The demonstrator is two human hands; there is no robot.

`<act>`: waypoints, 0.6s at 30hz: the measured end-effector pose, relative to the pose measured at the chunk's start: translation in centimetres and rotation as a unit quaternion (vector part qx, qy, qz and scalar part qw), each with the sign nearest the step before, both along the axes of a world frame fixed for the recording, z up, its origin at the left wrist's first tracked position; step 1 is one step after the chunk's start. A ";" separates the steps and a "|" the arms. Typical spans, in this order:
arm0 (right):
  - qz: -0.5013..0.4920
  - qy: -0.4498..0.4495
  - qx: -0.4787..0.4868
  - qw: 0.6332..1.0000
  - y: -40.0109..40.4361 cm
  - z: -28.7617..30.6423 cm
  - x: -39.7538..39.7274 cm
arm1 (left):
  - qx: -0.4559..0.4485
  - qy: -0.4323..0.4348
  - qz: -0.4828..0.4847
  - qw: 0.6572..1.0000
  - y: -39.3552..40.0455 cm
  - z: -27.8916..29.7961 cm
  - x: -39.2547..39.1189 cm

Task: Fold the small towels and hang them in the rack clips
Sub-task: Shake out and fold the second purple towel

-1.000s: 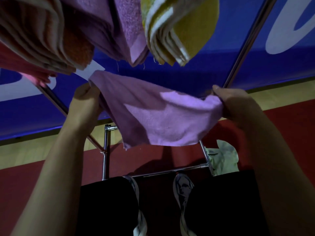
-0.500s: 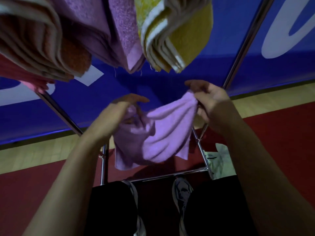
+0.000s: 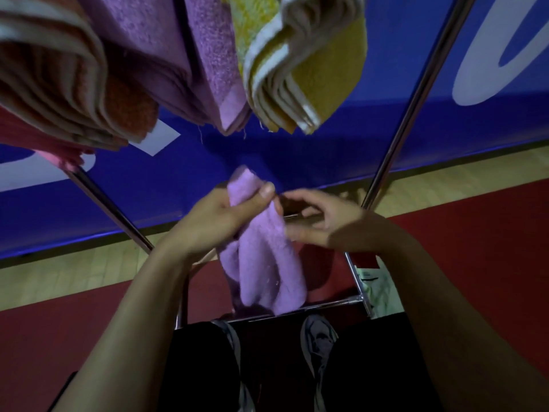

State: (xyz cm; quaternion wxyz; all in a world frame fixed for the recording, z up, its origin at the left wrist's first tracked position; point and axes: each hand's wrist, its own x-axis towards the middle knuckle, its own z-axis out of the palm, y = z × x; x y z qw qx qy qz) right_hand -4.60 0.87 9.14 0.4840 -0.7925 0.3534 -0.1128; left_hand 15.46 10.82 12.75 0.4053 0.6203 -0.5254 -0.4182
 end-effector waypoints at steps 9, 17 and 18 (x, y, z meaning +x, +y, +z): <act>0.142 0.310 -0.020 0.940 3.3 4.5 0.9 | -0.037 0.132 -0.082 0.987 0.5 1.2 1.4; 0.091 0.090 -0.132 0.983 1.5 -1.3 3.3 | -0.036 -0.033 -0.020 0.999 1.2 0.5 2.8; 0.084 0.086 -0.142 0.983 1.3 -1.5 3.1 | -0.041 -0.026 -0.003 0.999 1.4 0.6 3.1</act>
